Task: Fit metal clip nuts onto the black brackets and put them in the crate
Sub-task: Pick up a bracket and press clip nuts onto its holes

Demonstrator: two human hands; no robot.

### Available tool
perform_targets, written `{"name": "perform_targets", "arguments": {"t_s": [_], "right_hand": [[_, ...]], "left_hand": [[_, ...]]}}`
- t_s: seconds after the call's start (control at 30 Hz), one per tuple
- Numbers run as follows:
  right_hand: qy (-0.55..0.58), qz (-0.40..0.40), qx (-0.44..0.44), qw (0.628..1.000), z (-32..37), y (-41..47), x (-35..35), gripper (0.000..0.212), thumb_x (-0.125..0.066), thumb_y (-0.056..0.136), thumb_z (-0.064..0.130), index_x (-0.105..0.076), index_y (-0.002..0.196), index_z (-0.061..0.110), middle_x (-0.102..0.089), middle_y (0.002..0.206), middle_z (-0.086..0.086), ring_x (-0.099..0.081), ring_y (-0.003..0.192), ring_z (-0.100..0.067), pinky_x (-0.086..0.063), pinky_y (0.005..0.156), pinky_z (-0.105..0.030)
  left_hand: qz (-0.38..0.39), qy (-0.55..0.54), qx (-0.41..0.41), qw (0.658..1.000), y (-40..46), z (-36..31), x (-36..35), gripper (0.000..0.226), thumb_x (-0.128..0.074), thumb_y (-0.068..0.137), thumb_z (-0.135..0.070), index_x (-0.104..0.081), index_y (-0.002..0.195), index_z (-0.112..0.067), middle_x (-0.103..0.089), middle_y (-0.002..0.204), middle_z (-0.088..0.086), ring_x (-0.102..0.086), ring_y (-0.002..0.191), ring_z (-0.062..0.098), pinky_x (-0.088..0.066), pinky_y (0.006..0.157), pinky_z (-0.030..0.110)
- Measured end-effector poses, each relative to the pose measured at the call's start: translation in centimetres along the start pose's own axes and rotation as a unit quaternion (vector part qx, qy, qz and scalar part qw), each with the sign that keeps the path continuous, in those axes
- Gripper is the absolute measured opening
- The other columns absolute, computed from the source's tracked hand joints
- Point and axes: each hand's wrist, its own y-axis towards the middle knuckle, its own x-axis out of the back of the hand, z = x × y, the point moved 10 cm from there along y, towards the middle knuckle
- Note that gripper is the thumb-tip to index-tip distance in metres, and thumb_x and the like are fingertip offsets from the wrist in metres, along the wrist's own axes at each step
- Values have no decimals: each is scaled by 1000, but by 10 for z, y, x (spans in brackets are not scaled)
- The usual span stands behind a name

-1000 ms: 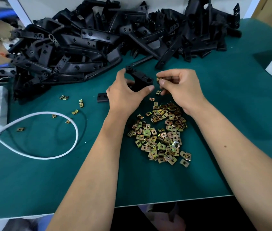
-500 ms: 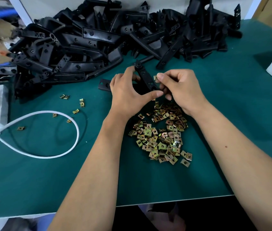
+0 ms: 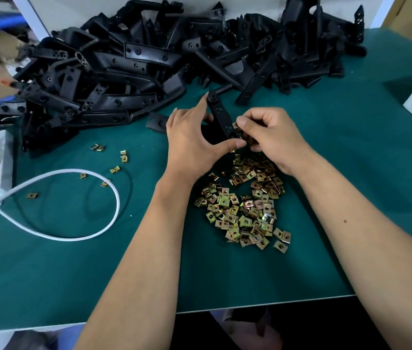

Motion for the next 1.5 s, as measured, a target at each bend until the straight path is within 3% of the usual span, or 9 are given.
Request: {"name": "perform_targets", "arguments": {"t_s": [0.17,0.4,0.5,0.7,0.9,1.03,1.17,1.3,1.5], "right_hand": [[-16,-19,4,1000,3,-1,2,23,-67,98,34,-75,77,38,-68,71,17,-64,71,4,-53,60,-16],[-21,-29,15,999,7,-3,3,16,-70,96,28,-78,84,23,-71,74,3,-64,69,-1,-56,61,-21],[-26,-21,19,999,8,-4,1,17,-70,96,26,-78,82,22,-69,69,11,-64,67,0,-56,63,-22],[-55,-16,52,997,16,-6,-1,18,-69,97,23,-79,84,18,-74,73,6,-70,70,-10,-59,75,-37],[-110,-25,66,991,20,-5,1,25,-62,102,30,-80,86,22,-67,62,15,-56,56,3,-44,61,-19],[-183,-42,78,979,23,-5,12,18,-64,101,24,-81,102,22,-74,85,16,-67,83,3,-44,76,-6],[-286,24,108,952,26,-6,-3,13,-76,91,34,-80,101,26,-69,94,8,-62,91,-12,-48,82,-32],[-369,74,92,922,23,-9,-23,25,-80,84,48,-76,101,30,-58,97,2,-54,96,-18,-46,79,-37],[-454,49,106,883,30,-13,-31,26,-66,98,34,-71,105,9,-64,103,-7,-56,106,-29,-50,89,-47]], "left_hand": [[-11,4,-12,1000,-1,-4,2,114,-78,65,-75,-43,154,-14,-67,113,-8,-58,118,11,-18,125,40],[-15,12,-20,1000,0,-9,0,110,-80,64,-73,-47,151,-15,-69,113,-10,-61,114,6,-21,124,36],[-10,15,-22,1000,1,-9,-2,110,-81,63,-73,-47,151,-16,-69,112,-10,-61,115,7,-20,123,36],[-24,44,-22,999,0,-12,1,108,-81,60,-75,-52,145,-17,-69,108,-10,-62,110,10,-28,119,35],[-30,24,42,998,3,1,8,97,-78,64,-77,-60,132,-10,-69,109,-6,-62,109,17,-44,106,42],[-101,-15,132,986,-2,26,28,78,-75,64,-79,-61,113,-20,-68,97,-9,-64,97,16,-50,96,43],[-125,-38,160,978,-8,31,32,64,-77,64,-77,-56,96,-24,-60,83,-15,-60,87,13,-51,93,45],[-105,-41,151,982,-6,29,26,67,-78,65,-74,-59,101,-21,-66,89,-10,-63,91,16,-51,94,45],[-72,-36,122,989,-4,19,17,72,-84,66,-67,-61,111,-16,-68,97,-8,-63,94,13,-52,90,38]]}}
